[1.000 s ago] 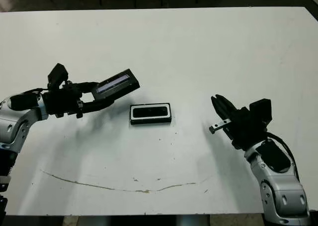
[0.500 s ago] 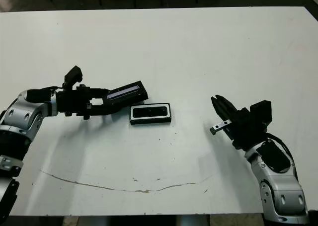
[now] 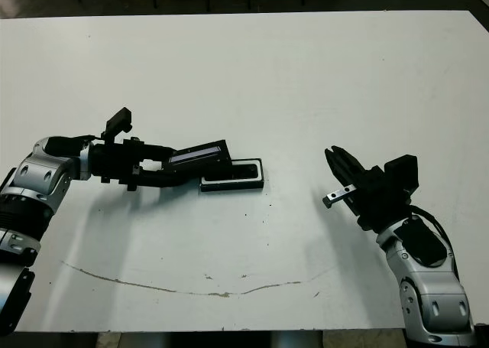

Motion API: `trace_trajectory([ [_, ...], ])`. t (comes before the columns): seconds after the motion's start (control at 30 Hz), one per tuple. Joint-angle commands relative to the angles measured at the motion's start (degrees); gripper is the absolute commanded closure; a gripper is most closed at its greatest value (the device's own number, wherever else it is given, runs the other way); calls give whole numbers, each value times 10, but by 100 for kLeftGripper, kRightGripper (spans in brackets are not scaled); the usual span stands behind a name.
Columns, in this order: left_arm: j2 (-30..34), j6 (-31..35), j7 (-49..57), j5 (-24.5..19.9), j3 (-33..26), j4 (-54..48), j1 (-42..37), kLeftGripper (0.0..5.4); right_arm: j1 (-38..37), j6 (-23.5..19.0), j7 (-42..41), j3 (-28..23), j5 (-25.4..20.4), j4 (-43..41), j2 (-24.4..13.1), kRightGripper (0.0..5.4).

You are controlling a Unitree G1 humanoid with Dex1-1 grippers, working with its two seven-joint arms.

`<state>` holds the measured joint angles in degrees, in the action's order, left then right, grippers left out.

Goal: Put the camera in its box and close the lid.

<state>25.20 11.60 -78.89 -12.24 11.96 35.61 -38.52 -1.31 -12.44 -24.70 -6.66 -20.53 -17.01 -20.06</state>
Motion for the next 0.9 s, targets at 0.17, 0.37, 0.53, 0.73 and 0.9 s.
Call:
trace_trajectory([
  [0.17,1,1,-31,18,21,5,6,264,-10,-7,-3,-1,7,6,-5,540],
  [0.37,-21,11,-21,40,50,7,11,264,-6,-11,-9,-3,4,9,-7,540],
  [0.53,-58,-17,15,69,77,35,14,264,-3,0,-17,-6,5,17,-6,540],
  [0.73,-93,-55,55,100,104,58,5,264,-6,-9,-15,-15,3,11,-8,540],
  [0.9,-111,-71,55,111,120,83,-12,264,-11,-35,-3,-18,7,-13,-12,540],
])
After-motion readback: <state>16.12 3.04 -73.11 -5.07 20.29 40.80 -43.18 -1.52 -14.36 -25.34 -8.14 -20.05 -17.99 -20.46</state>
